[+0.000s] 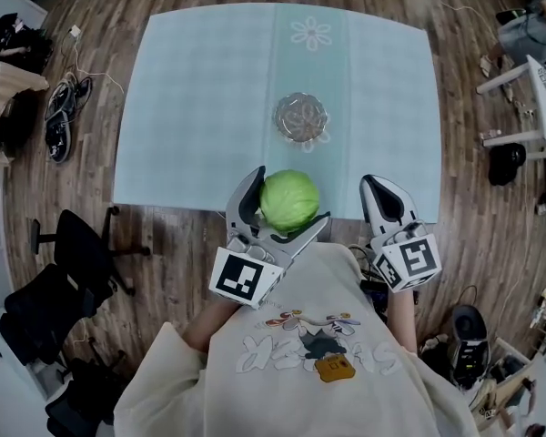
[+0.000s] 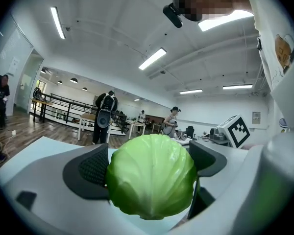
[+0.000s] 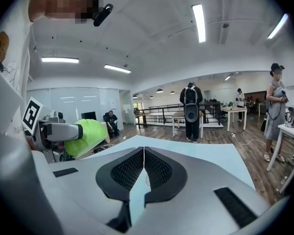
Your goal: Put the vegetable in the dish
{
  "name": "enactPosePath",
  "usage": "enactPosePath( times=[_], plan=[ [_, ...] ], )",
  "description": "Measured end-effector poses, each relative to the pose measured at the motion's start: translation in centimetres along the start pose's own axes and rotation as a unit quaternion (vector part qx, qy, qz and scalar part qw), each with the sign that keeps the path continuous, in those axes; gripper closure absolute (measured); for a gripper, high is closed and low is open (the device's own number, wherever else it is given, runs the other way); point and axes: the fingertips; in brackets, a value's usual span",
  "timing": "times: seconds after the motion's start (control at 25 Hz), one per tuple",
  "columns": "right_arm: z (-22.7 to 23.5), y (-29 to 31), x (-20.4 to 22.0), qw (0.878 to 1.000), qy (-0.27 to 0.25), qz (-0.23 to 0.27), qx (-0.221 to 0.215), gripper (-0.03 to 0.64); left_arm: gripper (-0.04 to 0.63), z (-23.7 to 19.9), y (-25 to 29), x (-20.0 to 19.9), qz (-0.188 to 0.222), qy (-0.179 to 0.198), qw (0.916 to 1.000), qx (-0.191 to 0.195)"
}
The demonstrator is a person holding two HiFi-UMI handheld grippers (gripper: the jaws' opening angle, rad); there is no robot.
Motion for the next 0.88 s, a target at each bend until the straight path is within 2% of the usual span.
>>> enactPosePath(
  times=[0.12,0.28,0.44,0.64,0.88],
  plan=[
    [0.0,2.0,-0.7,1.0,0.001,0.002,0.013,0.594,0.069,-1.3,0.6,0.1,-0.015,-0.013,0.9996,0.02],
    [-1.0,4.8,-1.7,1.0,-0.007,0.001,0.025,0.594,0.069,-3.9,1.0,0.5,-0.016,-0.02,0.9991,0.034],
    [-2.8,6.6,-1.2,0.998,-0.039,-0.024,0.038,0.594,0.069,-6.4,1.2,1.5,-0.02,-0.028,0.9985,0.043],
    [-2.3,7.0,-0.4,0.997,-0.03,-0.041,0.053,0.594,0.069,-7.7,2.6,2.2,-0.035,-0.029,0.9972,0.059],
    [-0.7,7.9,0.0,0.998,-0.012,-0.041,0.053,0.594,0.069,-8.9,5.1,2.8,-0.02,0.01,0.9979,0.061]
  ],
)
Point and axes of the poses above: the fingertips, and each gripper's own axes: y forward along the fingers, z to its right, x out of its underside, and after that the axes turned 6 degrees about -z, right-handed
